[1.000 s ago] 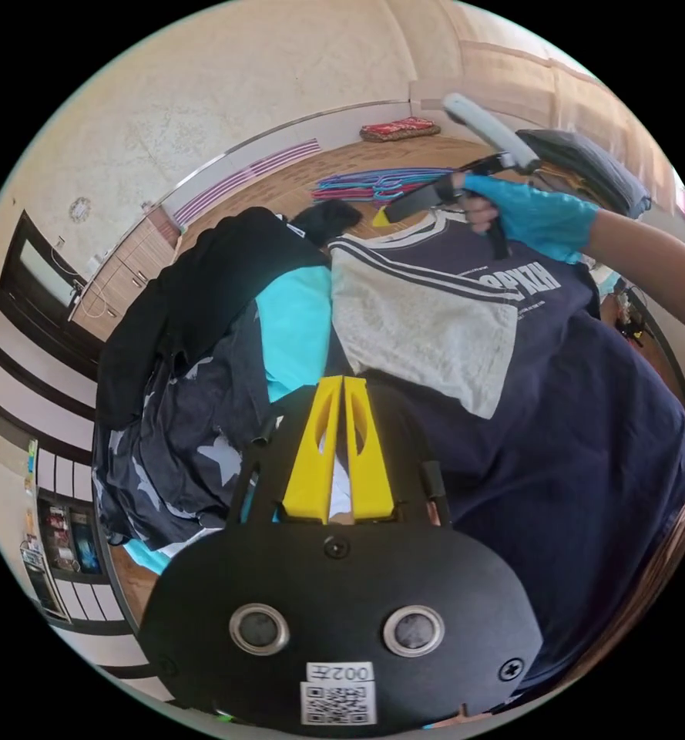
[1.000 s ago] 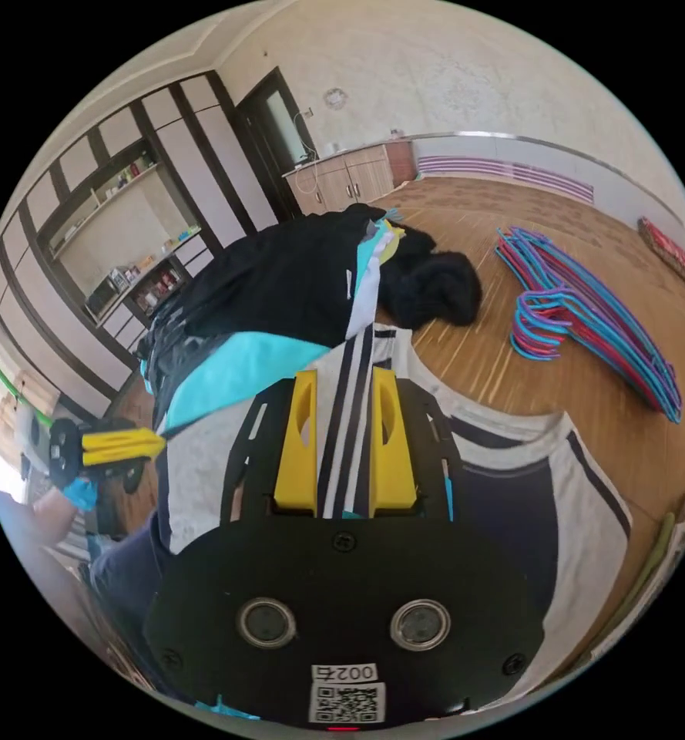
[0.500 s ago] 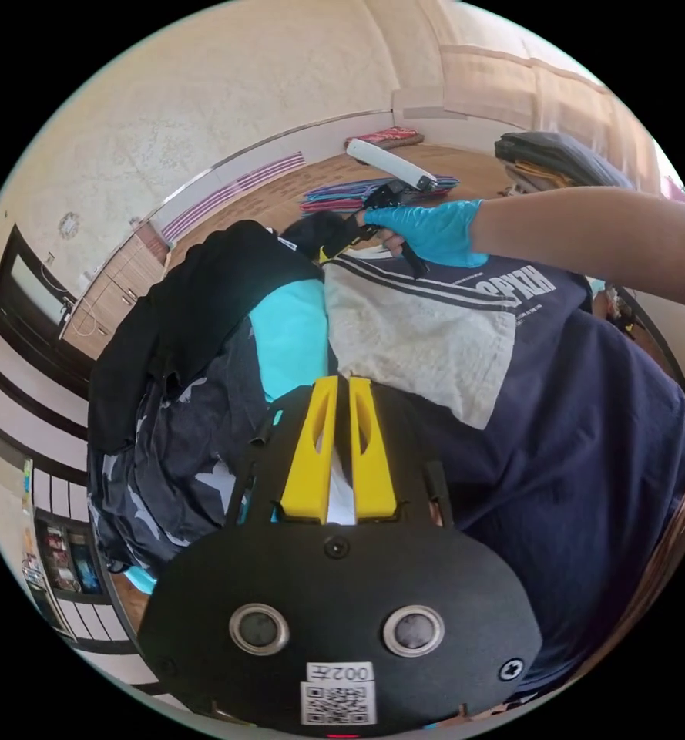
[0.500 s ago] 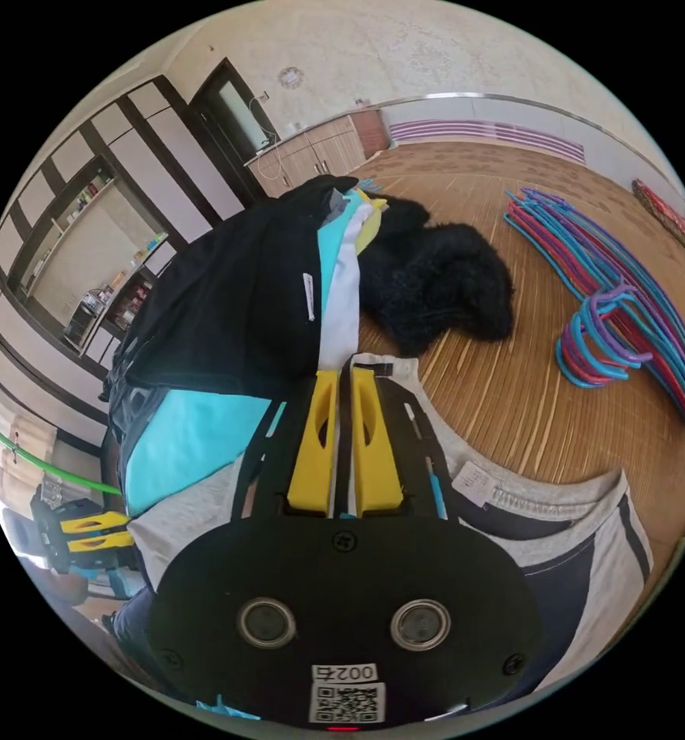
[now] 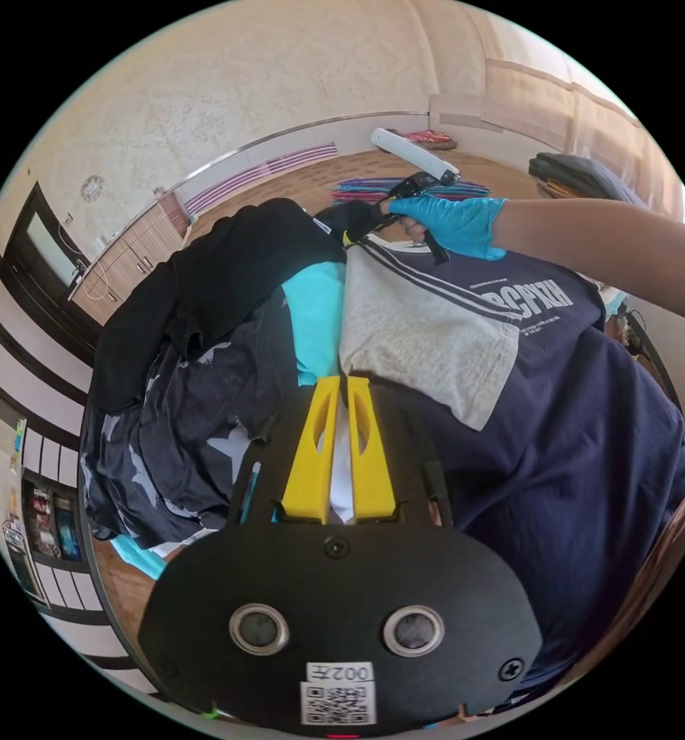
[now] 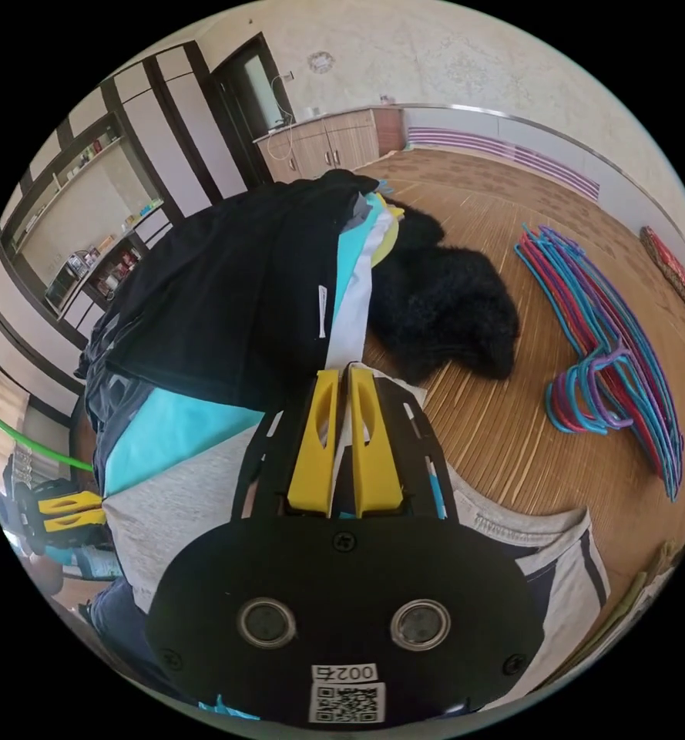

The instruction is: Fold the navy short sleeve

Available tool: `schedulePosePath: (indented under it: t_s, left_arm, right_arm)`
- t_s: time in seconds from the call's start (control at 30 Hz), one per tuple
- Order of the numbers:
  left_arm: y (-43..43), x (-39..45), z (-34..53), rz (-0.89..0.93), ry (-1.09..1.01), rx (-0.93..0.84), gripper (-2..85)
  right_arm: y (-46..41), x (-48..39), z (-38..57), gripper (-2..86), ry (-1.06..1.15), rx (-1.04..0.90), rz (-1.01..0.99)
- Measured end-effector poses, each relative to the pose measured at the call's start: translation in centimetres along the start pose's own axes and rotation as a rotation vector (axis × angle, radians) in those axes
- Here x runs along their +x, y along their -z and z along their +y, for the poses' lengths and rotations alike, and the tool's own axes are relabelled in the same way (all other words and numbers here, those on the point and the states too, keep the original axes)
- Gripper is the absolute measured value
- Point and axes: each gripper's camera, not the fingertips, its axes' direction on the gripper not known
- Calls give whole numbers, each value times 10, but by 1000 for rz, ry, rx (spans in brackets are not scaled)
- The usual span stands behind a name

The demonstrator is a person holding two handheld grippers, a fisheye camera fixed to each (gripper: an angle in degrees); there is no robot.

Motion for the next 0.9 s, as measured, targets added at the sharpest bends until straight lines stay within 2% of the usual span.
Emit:
schedulePosePath:
  t_s: [0.23,0.33,0.4,0.5,0.8,0.9]
  left_arm:
    - [-1,-12,-2,7,-19,4,17]
    - [-3,-15,-6,-3,-5,8,27]
    - [-6,-16,-8,-4,1,-1,24]
    - [-10,-19,-8,9,31,-5,3]
    - [-17,-24,-13,-5,136,-24,-10]
    - [-18,-24,-16,-11,146,-35,-10]
  right_arm:
    - [39,-16,29,82,44,-3,-58]
    - [56,-37,62,84,143,-10,-75]
    - [71,-63,96,89,316,-24,-91]
    - [90,-96,135,91,439,-46,-95]
    - [130,-211,197,86,621,-15,-275]
    - [121,-240,209,87,648,-26,-241]
